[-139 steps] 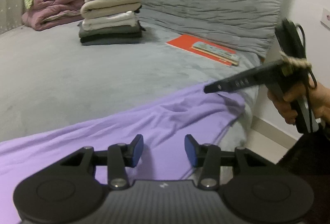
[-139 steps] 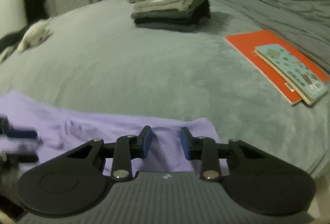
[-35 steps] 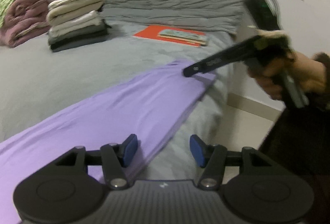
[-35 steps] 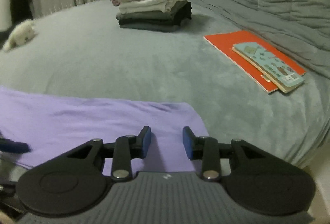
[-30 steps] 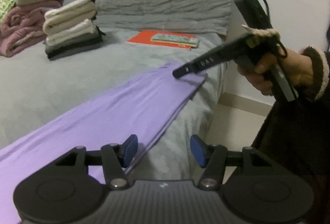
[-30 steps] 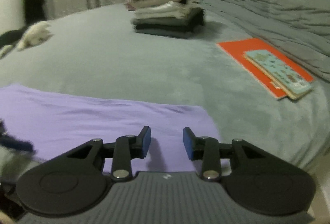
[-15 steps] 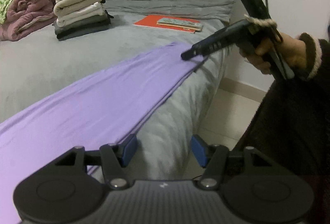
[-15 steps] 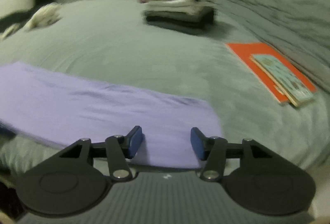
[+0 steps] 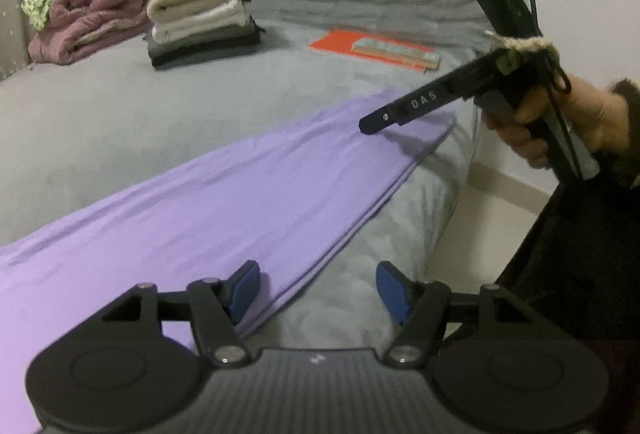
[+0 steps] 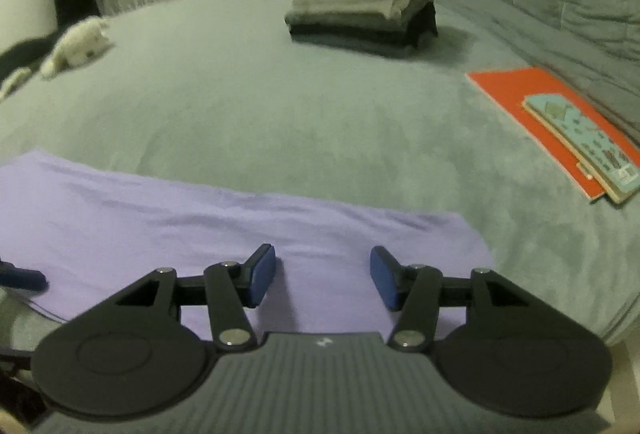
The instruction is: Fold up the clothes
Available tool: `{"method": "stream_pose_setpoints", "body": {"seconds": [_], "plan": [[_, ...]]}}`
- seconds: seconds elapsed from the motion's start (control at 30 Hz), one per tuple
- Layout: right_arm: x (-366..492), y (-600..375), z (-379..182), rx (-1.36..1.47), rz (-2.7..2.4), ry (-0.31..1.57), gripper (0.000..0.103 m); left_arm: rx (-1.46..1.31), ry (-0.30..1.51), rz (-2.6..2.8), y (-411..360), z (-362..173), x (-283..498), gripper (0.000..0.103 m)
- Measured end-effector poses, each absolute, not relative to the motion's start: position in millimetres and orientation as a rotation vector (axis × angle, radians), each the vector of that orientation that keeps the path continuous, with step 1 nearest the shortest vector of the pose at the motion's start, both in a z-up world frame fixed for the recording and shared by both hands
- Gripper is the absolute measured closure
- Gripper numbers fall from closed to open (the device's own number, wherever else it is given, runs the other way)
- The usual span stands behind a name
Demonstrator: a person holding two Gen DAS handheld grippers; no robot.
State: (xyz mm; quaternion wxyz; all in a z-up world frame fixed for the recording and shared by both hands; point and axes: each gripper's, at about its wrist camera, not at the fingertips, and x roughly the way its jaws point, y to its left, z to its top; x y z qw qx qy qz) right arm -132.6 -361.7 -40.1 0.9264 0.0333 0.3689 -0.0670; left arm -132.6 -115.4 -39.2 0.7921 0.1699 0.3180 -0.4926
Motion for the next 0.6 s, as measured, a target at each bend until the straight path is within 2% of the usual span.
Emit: {"method": "stream_pose_setpoints", "body": {"seconds": [0.27,0.6], "plan": [[-143.9,-385.1,-35.8,0.141,-0.258,0.749,0.042,0.410,0.682,-1.048,-117.3,-32.1,-142.0,0.035],[-151.6,-410.5,-30.9,0.295,-0.386,0.755,0.034,0.437,0.735,-0.968,-118.6,-27.6,-144.4,0.007]]}}
